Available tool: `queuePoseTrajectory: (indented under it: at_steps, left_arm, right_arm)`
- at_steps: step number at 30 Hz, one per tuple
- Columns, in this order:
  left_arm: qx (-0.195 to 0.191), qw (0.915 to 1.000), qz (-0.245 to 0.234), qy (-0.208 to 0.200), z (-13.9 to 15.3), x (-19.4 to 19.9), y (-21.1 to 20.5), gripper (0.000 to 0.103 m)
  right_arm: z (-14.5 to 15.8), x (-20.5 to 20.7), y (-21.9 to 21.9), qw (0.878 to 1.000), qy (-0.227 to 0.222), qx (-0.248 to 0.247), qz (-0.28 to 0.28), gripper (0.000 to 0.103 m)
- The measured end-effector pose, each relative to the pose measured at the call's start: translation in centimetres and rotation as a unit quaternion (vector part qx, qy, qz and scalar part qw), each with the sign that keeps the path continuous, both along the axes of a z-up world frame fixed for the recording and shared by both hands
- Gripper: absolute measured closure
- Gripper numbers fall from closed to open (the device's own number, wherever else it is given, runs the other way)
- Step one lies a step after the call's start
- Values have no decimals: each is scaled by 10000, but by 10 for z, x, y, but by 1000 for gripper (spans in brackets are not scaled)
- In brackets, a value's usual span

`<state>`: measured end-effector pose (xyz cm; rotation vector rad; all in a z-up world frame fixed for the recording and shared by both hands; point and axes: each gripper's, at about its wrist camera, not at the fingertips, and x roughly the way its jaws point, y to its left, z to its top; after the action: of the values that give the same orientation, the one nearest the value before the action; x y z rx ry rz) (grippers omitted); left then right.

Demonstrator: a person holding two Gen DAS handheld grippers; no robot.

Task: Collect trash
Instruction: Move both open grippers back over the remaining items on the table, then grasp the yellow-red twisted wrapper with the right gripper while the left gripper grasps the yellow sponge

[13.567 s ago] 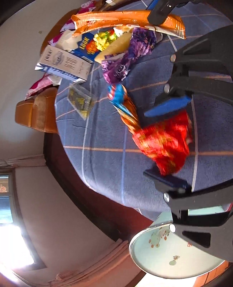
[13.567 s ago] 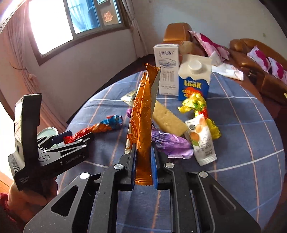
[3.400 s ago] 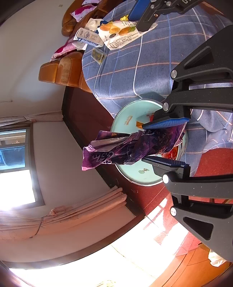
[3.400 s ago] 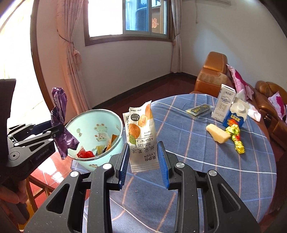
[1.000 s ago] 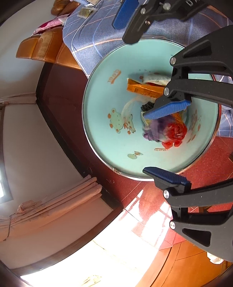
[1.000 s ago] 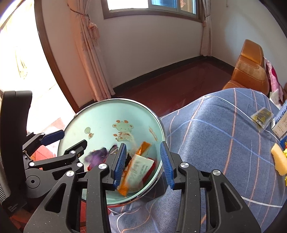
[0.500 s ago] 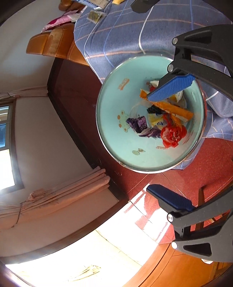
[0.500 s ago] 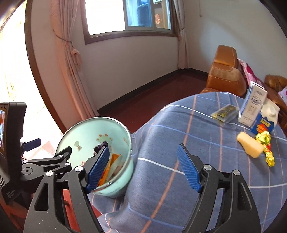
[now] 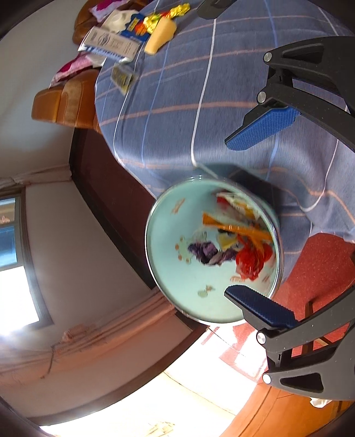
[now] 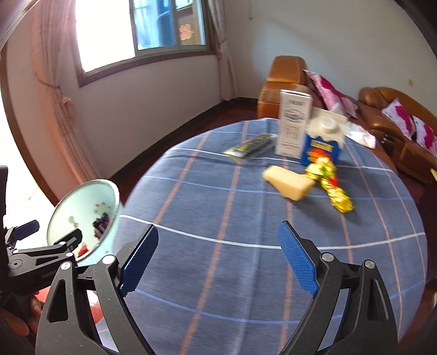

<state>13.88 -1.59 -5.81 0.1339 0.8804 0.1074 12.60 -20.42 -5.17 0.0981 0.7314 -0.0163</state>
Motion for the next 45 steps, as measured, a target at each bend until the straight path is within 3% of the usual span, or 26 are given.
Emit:
queuePoseTrajectory:
  at_steps: [8, 11, 19, 26, 29, 30, 31, 34, 39, 45]
  left_arm:
    - [-222, 9945, -992, 241, -12, -5, -70, 6]
    - [-240, 9915, -1240, 298, -17, -2, -89, 6]
    - [-239, 9901, -1354, 297, -15, 25, -117, 8]
    - [-169, 9895, -1419, 236, -9, 44, -138, 12]
    - [-196, 9890, -1441, 275, -9, 54, -148, 12]
    - [-212, 9890, -1438, 281, -9, 57, -151, 12]
    - [-242, 9888, -1446, 290, -8, 60, -156, 12]
    - [-315, 9882, -1471, 286, -7, 68, -171, 12]
    - [-498, 9868, -1522, 241, -2, 79, -206, 16]
    - [-657, 9865, -1494, 154, -2, 96, -262, 16]
  right_arm:
    - [-6, -18, -74, 9981, 93, 77, -602, 16]
    - [-10, -21, -102, 9963, 147, 4, -848, 22]
    - [-17, 12, -155, 9937, 383, -29, -1051, 47]
    - [-30, 68, -168, 9950, 716, -16, -693, 49]
    - [-45, 86, -169, 9934, 956, -223, -599, 58]
    - [-51, 90, -170, 9924, 1065, -243, -567, 69]
    - [-58, 93, -174, 9913, 1187, -184, -537, 70]
    - [-55, 85, -180, 9934, 1016, -133, -512, 75]
    - [-32, 60, -202, 9940, 616, -466, -778, 75]
    - [-27, 46, -262, 9872, 633, -830, -1207, 75]
